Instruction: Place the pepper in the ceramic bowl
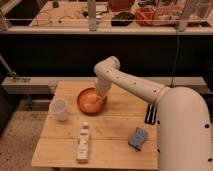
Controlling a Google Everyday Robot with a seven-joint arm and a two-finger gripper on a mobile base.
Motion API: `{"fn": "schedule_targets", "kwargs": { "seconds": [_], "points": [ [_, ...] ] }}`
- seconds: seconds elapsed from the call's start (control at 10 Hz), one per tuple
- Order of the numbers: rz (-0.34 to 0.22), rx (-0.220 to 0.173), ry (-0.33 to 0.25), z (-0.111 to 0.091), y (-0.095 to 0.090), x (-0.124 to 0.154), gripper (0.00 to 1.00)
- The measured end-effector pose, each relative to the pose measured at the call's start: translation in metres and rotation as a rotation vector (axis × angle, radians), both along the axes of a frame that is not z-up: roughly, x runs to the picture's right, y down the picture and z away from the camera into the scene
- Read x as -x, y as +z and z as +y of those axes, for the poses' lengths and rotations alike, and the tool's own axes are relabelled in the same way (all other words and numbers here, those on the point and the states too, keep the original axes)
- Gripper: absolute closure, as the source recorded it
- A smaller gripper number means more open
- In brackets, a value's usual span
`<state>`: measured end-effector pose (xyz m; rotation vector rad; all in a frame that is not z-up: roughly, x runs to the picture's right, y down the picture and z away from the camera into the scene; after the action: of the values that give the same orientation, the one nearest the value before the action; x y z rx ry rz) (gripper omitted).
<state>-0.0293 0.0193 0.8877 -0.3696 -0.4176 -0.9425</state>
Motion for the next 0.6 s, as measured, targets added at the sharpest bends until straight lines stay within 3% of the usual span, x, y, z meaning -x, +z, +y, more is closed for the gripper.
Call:
{"fn": "schedule_targets", "kwargs": {
  "seconds": [0.6],
  "points": [
    [-0.008, -0.003, -0.005, -0.0006, 0.0020, 0.0002, 1.00]
  ]
}}
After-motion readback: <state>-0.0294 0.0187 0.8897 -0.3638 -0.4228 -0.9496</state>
